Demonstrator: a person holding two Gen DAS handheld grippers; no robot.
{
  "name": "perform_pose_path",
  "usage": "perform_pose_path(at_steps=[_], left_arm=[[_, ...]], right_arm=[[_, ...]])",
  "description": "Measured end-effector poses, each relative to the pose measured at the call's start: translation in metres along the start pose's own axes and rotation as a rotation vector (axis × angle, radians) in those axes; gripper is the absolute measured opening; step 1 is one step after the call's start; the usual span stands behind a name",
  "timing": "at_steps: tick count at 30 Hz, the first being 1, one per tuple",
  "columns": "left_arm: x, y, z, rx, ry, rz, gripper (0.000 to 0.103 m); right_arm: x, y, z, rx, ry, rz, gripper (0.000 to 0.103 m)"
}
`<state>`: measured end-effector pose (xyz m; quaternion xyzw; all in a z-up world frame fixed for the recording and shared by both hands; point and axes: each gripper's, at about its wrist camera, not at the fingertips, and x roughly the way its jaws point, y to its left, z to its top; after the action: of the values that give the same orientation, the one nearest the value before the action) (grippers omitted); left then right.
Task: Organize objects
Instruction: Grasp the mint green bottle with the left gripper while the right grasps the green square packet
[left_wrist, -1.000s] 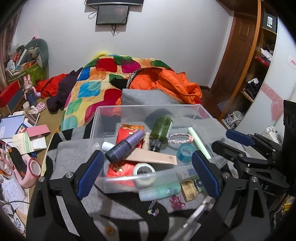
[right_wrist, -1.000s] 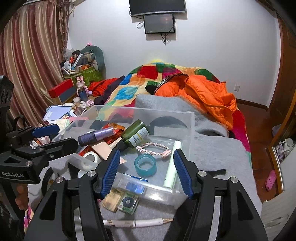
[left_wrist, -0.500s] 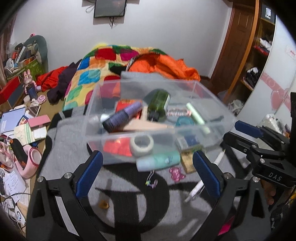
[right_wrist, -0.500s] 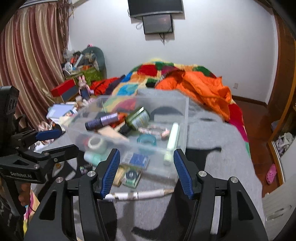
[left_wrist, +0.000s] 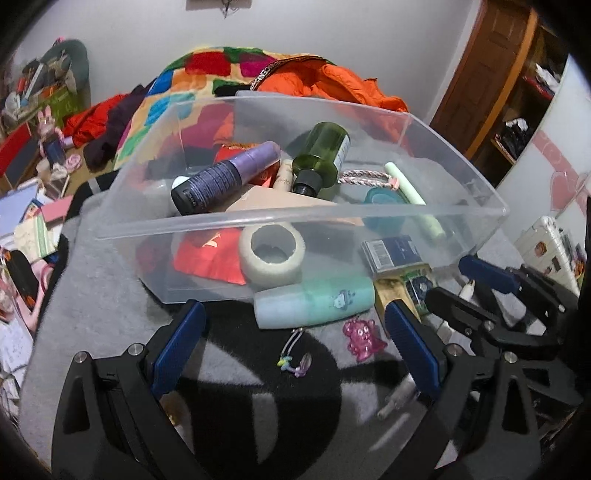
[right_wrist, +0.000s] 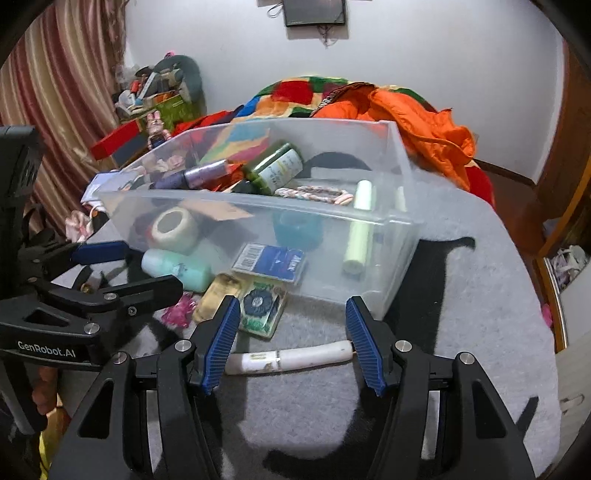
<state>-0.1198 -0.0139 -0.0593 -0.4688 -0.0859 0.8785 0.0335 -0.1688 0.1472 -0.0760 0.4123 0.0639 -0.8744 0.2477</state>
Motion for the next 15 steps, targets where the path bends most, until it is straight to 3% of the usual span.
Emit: perform_pose_path(at_steps=[4,9,15], left_arm=[[0.004,0.004,0.002,-0.051,0.018,-0.032,0.099],[0.001,0.000,-0.002,-0.024,0.013,-0.022,0.099],[0.002,-0.004,-0.002,-0.006,0.022,-0.014,0.099]], right_arm=[[0.001,-0.001,0.000,0.009,0.017,0.033,0.056],[0.004,0.012,-0.004,-0.044,0.019,0.024,0.056],[0.003,0.004,-0.005,-0.008,0.020,0.052,0.051]])
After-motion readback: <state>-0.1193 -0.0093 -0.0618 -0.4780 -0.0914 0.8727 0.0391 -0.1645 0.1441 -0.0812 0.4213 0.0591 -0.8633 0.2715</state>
